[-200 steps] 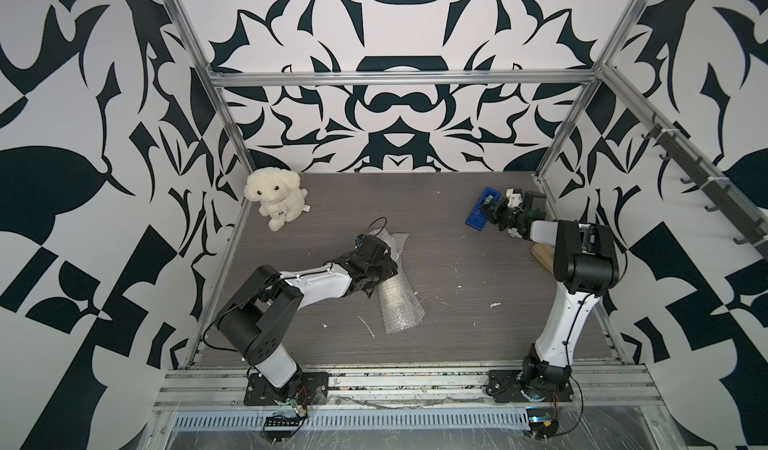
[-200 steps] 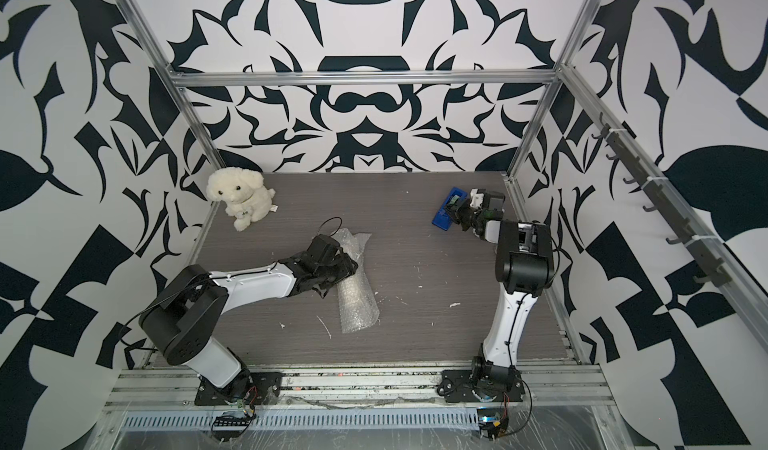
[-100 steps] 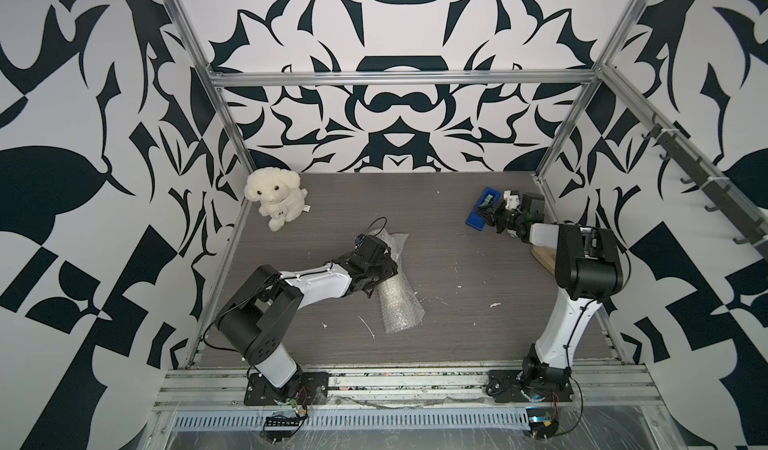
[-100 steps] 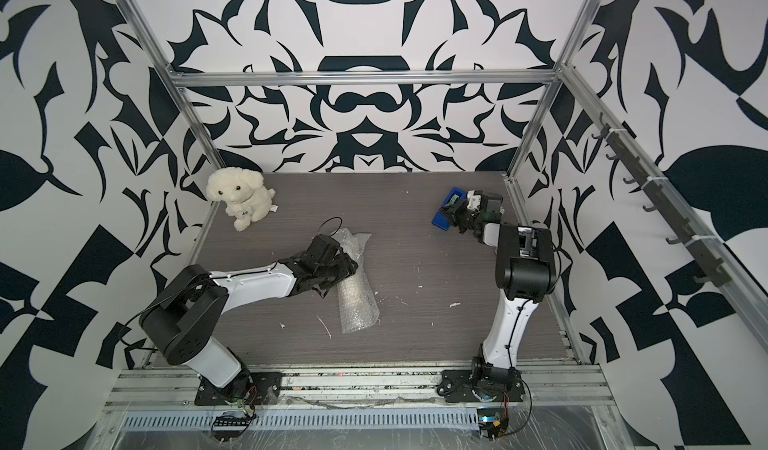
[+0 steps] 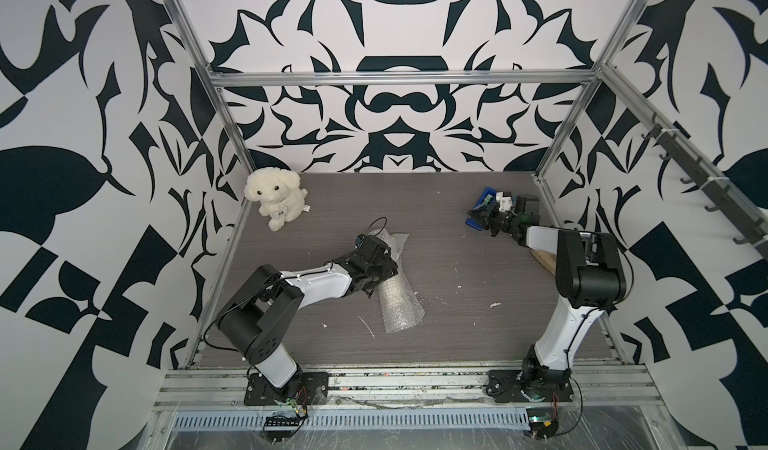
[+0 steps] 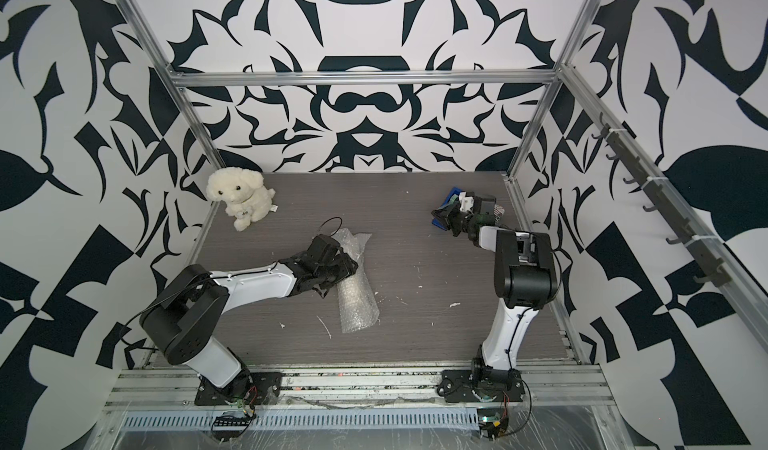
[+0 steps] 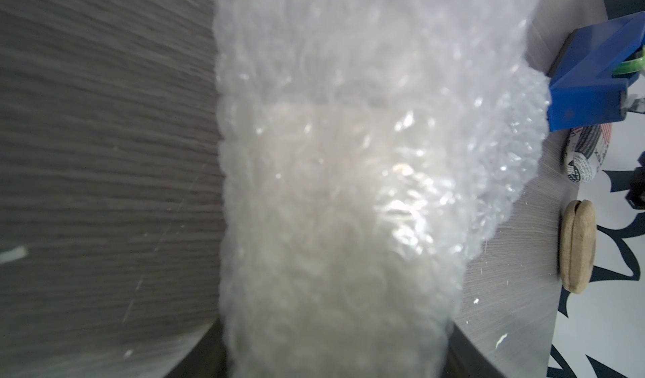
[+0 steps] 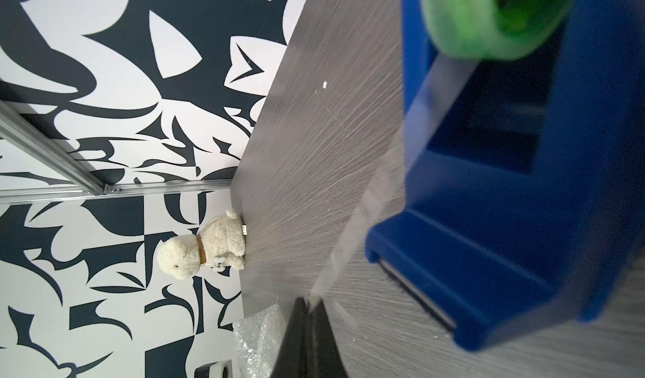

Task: Wrap vases in bubble wrap
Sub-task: Tear off the tape using the Tape Cutter.

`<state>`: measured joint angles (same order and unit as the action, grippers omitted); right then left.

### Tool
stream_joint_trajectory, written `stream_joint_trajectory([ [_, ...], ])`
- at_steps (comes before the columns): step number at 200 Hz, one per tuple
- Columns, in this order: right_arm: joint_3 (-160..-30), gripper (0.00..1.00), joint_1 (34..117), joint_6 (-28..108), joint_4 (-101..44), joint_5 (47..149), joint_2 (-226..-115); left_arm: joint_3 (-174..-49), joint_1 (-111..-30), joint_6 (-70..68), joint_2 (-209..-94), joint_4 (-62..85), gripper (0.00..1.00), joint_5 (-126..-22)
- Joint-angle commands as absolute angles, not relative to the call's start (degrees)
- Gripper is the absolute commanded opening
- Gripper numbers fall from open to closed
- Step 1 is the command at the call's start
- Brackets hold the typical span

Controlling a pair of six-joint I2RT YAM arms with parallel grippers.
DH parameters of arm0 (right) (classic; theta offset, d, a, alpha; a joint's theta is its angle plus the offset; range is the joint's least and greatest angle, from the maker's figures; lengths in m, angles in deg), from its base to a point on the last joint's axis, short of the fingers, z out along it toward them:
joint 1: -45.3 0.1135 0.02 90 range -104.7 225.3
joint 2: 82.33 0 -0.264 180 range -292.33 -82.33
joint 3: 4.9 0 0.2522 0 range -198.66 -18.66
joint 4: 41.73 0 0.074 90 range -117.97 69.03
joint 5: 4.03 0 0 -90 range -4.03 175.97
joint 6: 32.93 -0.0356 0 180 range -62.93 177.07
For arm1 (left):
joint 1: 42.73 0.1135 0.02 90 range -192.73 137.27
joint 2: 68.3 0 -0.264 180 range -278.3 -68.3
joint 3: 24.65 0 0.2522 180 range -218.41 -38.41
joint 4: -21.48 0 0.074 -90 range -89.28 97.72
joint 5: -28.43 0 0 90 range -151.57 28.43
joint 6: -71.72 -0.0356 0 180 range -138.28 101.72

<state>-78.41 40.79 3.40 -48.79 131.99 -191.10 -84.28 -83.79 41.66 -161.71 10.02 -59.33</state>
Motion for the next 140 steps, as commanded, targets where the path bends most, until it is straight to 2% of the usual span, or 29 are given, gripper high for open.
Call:
stream_joint_trajectory([
  [1, -77.76, 0.0, 41.51, 4.25, -48.72, 134.28, -188.32, -85.53, -83.95, 40.69, -162.35, 12.37, 0.25, -58.71],
  [140, -68.56, 0.0, 41.52, 1.23, -56.29, 131.96, -188.68, -85.21, -83.95, 40.17, -162.17, 12.73, 0.25, -58.49],
])
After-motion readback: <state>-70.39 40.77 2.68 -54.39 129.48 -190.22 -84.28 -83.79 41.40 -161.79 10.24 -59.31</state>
